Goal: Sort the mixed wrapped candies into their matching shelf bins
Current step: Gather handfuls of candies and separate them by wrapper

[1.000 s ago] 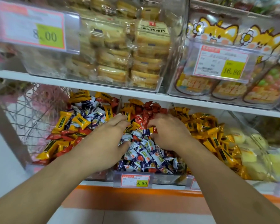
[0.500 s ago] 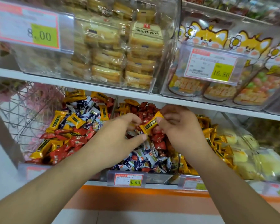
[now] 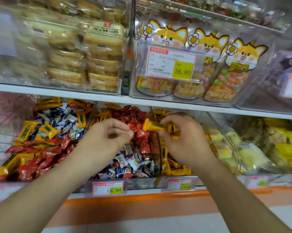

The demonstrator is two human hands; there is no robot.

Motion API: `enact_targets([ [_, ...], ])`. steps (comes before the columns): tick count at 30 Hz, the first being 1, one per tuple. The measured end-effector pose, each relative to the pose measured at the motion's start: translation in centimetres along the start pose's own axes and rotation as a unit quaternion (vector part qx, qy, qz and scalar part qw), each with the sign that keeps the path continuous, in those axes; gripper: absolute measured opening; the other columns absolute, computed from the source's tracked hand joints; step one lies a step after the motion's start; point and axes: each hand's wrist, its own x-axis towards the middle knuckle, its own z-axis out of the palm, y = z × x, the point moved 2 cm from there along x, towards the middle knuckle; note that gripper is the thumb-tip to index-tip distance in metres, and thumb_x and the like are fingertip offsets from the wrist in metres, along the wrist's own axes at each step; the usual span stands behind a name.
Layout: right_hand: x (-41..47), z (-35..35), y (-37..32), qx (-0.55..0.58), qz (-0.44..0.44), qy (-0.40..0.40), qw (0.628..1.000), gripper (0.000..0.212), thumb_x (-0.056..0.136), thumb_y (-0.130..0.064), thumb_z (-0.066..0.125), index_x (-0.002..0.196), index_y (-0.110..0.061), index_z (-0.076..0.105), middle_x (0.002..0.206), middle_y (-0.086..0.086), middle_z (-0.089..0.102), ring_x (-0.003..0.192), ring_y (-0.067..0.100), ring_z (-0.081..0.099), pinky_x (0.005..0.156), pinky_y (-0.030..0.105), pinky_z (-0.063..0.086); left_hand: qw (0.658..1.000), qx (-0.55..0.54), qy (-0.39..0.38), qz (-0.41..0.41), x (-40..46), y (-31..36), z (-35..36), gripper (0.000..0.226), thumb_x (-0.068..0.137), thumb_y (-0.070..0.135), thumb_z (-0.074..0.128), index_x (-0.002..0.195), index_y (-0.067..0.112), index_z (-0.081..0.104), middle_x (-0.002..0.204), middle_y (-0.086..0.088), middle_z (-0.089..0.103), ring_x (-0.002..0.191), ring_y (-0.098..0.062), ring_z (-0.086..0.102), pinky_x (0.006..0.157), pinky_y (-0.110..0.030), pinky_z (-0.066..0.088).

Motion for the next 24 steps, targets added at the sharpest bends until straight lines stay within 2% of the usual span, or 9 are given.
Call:
enact_targets([
  [1,0.5,-0.5,1.1,-0.015,0.036,0.038,0.999,0.019,0.094,-0.032,0.075,0.112,-0.030,0.071,0.108,-0.012,0.065,0.098,0.012,0.061,0.077,0.022,0.044,0.999,0.031,0.020,0.018,0.2,-0.2,-0.5,0.008,0.094,0.033,0.071,0.101,0.031,0.068,0.095,0.012,0.075,0.086,-0.015,0.072,0.089,-0.041,0.058],
  [4,1.5,-1.2,3.2,-0.099,0.111,0.092,0.985,0.030,0.092,-0.037,0.073,0.117,-0.021,0.072,0.103,0.002,0.071,0.096,0.027,0.068,0.076,0.030,0.050,0.969,0.218,0.071,0.097,0.8,-0.9,-2.9,0.015,0.097,0.033,0.066,0.111,0.038,0.063,0.108,0.022,0.065,0.096,-0.002,0.062,0.086,-0.026,0.050],
  [6,1.8,-0.8,2.8,-0.131,0.108,0.078,0.982,0.037,0.092,-0.033,0.073,0.124,-0.015,0.071,0.097,0.008,0.071,0.094,0.033,0.067,0.080,0.036,0.055,0.924,0.348,0.080,0.133,1.1,-1.6,-4.6,0.033,0.097,0.032,0.065,0.129,0.034,0.058,0.123,0.015,0.057,0.105,-0.010,0.057,0.090,-0.026,0.045],
  [8,1.9,0.0,1.2,-0.138,0.064,0.066,0.986,0.035,0.094,-0.027,0.071,0.126,-0.013,0.069,0.095,0.009,0.069,0.094,0.033,0.066,0.082,0.040,0.057,0.901,0.410,0.065,0.124,1.5,-2.4,-5.9,0.052,0.097,0.034,0.063,0.145,0.026,0.048,0.139,0.004,0.052,0.124,-0.018,0.053,0.104,-0.030,0.042],
  [12,2.1,3.3,-2.7,-0.097,-0.025,-0.031,0.994,0.034,0.097,-0.027,0.069,0.131,-0.022,0.066,0.123,0.002,0.069,0.119,0.025,0.060,0.101,0.041,0.053,0.896,0.438,0.010,0.073,1.7,-3.8,-6.9,0.069,0.101,0.044,0.053,0.161,0.023,0.024,0.167,0.006,0.022,0.150,-0.017,0.030,0.119,-0.026,0.025],
  [16,3.1,6.5,-4.1,-0.152,-0.073,-0.107,0.980,0.009,0.097,-0.030,0.070,0.103,-0.025,0.076,0.105,-0.003,0.068,0.108,0.019,0.057,0.103,0.037,0.049,0.902,0.425,-0.013,0.071,1.7,-4.3,-7.0,0.070,0.103,0.045,0.052,0.162,0.028,0.019,0.170,0.012,0.008,0.154,-0.014,0.019,0.117,-0.020,0.015],
  [19,4.1,8.3,-4.5,-0.229,-0.074,-0.125,0.963,0.020,0.094,-0.034,0.072,0.079,-0.022,0.076,0.095,-0.001,0.065,0.103,0.022,0.056,0.106,0.039,0.046,0.907,0.415,-0.020,0.073,1.6,-4.7,-7.2,0.071,0.102,0.046,0.052,0.162,0.028,0.019,0.170,0.013,0.004,0.155,-0.016,0.019,0.121,-0.026,0.020],
  [21,4.2,9.1,-4.6,-0.272,-0.055,-0.145,0.950,0.026,0.092,-0.042,0.074,0.080,-0.018,0.074,0.096,0.002,0.064,0.113,0.027,0.054,0.107,0.043,0.045,0.908,0.410,-0.021,0.077,1.5,-4.8,-7.3,0.071,0.102,0.046,0.053,0.161,0.027,0.020,0.170,0.013,0.004,0.155,-0.017,0.019,0.123,-0.029,0.023],
  [24,4.3,9.4,-4.8,-0.285,-0.035,-0.170,0.943,0.012,0.086,-0.027,0.074,0.081,-0.016,0.072,0.092,0.003,0.063,0.115,0.027,0.053,0.108,0.041,0.045,0.909,0.408,-0.019,0.081,1.4,-4.7,-7.3,0.070,0.101,0.045,0.055,0.161,0.027,0.022,0.170,0.012,0.004,0.155,-0.017,0.020,0.123,-0.030,0.023],
])
